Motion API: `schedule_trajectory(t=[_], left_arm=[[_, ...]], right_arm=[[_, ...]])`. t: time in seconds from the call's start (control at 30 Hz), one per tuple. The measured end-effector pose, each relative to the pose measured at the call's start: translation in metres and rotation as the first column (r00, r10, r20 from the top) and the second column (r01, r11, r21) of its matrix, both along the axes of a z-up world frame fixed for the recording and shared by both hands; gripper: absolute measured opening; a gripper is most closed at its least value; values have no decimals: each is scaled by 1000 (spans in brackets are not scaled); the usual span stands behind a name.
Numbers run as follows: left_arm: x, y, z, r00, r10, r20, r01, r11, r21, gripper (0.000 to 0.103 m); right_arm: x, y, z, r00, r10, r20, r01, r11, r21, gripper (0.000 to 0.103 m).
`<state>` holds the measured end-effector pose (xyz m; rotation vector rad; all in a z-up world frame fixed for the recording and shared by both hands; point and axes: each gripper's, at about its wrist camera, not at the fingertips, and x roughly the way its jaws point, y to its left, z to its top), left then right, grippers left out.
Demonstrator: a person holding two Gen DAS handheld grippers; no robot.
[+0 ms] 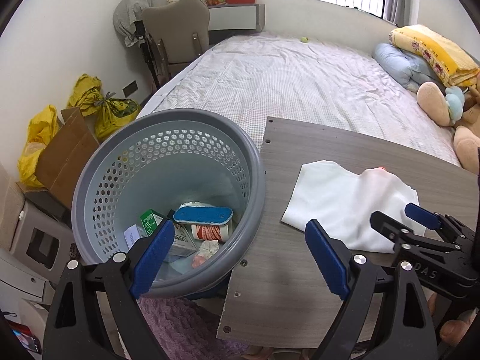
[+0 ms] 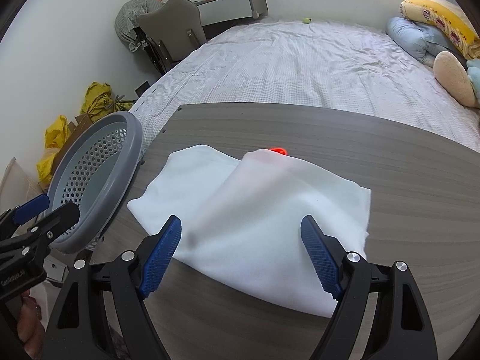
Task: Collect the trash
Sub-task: 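Withdraw both grippers from the wastebasket back toward the white cloth, then grasp the white cloth with the right gripper and lift it off the table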
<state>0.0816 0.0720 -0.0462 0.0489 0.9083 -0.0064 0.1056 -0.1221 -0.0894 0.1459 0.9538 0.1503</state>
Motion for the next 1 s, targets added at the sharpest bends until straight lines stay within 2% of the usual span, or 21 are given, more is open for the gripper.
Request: schedule_trajectory(t=[0.4, 0.57, 0.63, 0.67, 0.7, 0.73, 0.77, 0.87, 1.0], left_arm=[[3, 17, -5, 1000, 23, -13, -23, 999, -29, 87], [3, 20, -5, 1000, 29, -11, -29, 999, -39, 87], [2, 20, -5, 1000, 26, -13, -27, 999, -40, 87], [2, 20, -5, 1000, 25, -14, -25, 999, -40, 87], [1, 18, -5, 1000, 21, -14, -22, 999, -41, 87], [1, 17, -5, 1000, 19, -13, -20, 999, -40, 87], [1, 16, -5, 1000, 17, -12, -18, 999, -39, 87], [-1, 13, -3, 1000, 10, -7, -10, 999, -37, 87], [-3, 6, -1, 1000, -6, -4, 6, 999, -32, 87]], right_arm=[[-2, 27, -15, 1000, 17, -13, -19, 987, -162, 76], [-10, 28, -15, 999, 38, -5, -38, 980, -195, 56], [-11, 25, -14, 999, 38, 2, -37, 980, -194, 34], [-11, 23, -13, 999, 37, 4, -36, 981, -193, 27], [-10, 22, -13, 999, 36, 3, -35, 982, -187, 13], [-10, 20, -12, 999, 37, 2, -36, 983, -179, 5], [-10, 18, -12, 999, 40, -2, -40, 986, -162, 2], [-14, 4, -10, 999, 42, -3, -42, 998, -39, 2], [-25, -4, 6, 998, 46, 47, -46, 999, 3, 2]])
